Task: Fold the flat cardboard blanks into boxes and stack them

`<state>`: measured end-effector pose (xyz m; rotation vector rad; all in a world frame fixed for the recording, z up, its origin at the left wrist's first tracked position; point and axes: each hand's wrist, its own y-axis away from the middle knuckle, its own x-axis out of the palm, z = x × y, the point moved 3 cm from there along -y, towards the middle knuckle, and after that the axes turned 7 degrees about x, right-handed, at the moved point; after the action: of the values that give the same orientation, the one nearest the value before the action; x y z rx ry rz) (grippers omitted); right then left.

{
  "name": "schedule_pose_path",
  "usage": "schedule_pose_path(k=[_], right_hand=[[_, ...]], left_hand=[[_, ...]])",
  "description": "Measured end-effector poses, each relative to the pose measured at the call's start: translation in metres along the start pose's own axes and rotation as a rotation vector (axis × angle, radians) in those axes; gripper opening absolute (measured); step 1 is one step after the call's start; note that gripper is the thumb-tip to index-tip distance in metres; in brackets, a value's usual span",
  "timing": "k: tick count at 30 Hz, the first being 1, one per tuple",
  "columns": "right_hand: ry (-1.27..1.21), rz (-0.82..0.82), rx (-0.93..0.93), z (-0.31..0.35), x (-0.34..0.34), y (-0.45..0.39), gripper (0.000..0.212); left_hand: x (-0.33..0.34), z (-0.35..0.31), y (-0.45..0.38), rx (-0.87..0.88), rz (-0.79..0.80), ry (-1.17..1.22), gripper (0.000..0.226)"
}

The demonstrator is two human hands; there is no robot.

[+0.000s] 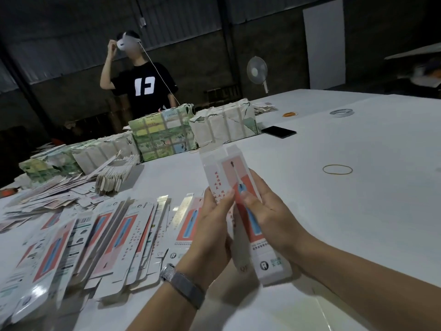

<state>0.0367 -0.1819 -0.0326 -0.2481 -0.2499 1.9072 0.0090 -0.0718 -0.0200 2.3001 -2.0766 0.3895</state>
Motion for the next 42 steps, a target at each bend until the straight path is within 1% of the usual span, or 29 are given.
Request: schedule_pose_path(k=[3,5,7,11,13,16,19,23,27,31,35,38,42], right_hand=[[-0.019,0.023,0.016,-0.002,0.005,0.002,0.042],[-0.036,0.04,0.037,-0.002,0.008,0.004,0.043],[-0.058,0.046,0.043,-0.003,0.009,0.005,0.043],[-0.07,0.094,0.05,-0.004,0.012,0.006,0.061],[-0.083,0.112,0.047,-0.004,0.012,0.006,0.057],[-0.077,0.112,0.044,-0.001,0.012,0.004,0.048],[-0.051,0.06,0.033,0.004,0.007,0.0,0.049],[-0.064,-0.088,0.071,0.005,-0.013,-0.007,0.037],[-0.008,-0.087,0.106,0.003,-0.014,-0.007,0.033],[0.001,-0.117,0.095,0.004,-0.016,-0.007,0.034],[0.064,-0.168,0.089,0.007,-0.02,-0.006,0.041],[0.087,-0.183,0.092,0.008,-0.02,-0.005,0.044],[0.089,-0.182,0.048,0.007,-0.015,0.0,0.046]], left_hand=[[-0.002,0.006,-0.001,0.016,-0.064,-0.094,0.049],[0.0,0.011,-0.002,0.037,-0.092,-0.146,0.053],[0.002,0.014,-0.001,0.063,-0.111,-0.144,0.056],[0.006,0.019,0.001,0.071,-0.134,-0.073,0.063],[0.003,0.02,0.0,0.086,-0.16,-0.068,0.068],[-0.002,0.017,-0.003,0.159,-0.161,-0.144,0.067],[-0.005,0.012,-0.006,0.232,-0.113,-0.278,0.071],[-0.009,0.01,-0.004,0.254,-0.011,-0.4,0.066],[-0.013,0.016,-0.005,0.225,0.017,-0.393,0.05],[-0.013,0.016,-0.006,0.208,0.022,-0.358,0.047],[-0.01,0.018,-0.006,0.198,0.004,-0.327,0.047],[-0.008,0.02,-0.005,0.195,-0.014,-0.318,0.048],[-0.008,0.02,-0.004,0.175,-0.043,-0.279,0.047]])
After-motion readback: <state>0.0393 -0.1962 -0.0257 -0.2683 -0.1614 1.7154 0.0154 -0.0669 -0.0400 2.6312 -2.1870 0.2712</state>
